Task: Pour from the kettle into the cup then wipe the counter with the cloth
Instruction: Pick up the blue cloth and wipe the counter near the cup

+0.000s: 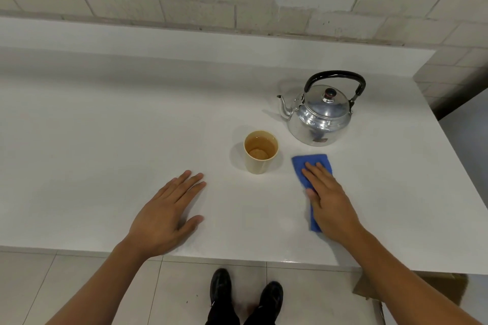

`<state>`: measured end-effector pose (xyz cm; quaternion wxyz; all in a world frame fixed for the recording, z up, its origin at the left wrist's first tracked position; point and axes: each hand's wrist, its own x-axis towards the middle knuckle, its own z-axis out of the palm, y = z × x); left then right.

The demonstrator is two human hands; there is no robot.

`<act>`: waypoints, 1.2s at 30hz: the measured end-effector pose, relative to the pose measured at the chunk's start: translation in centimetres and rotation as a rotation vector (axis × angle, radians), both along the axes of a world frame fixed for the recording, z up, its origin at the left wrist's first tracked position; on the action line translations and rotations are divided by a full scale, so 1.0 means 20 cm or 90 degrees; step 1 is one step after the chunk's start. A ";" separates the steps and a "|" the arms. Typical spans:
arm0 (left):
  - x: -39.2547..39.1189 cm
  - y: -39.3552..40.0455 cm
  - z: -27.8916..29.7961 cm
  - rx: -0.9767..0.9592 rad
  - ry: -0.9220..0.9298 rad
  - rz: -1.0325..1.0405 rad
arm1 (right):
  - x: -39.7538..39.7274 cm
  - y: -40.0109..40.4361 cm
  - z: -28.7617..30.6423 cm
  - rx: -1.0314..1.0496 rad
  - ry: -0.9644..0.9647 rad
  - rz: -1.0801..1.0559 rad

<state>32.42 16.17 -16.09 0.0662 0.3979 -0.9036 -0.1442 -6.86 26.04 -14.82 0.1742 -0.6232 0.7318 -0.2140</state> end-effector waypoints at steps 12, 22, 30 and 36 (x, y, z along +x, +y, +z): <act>-0.01 0.00 0.00 0.000 -0.020 0.001 | 0.06 0.36 0.01 0.033 0.026 0.165; -0.01 0.00 0.02 0.017 -0.021 0.003 | -0.02 -0.07 0.02 0.028 0.037 -0.054; -0.02 0.00 0.05 0.036 -0.008 0.009 | 0.62 0.03 0.02 0.037 -0.061 -0.204; -0.13 0.05 0.11 0.065 0.064 0.090 | 0.56 0.03 0.14 0.058 -0.141 -0.197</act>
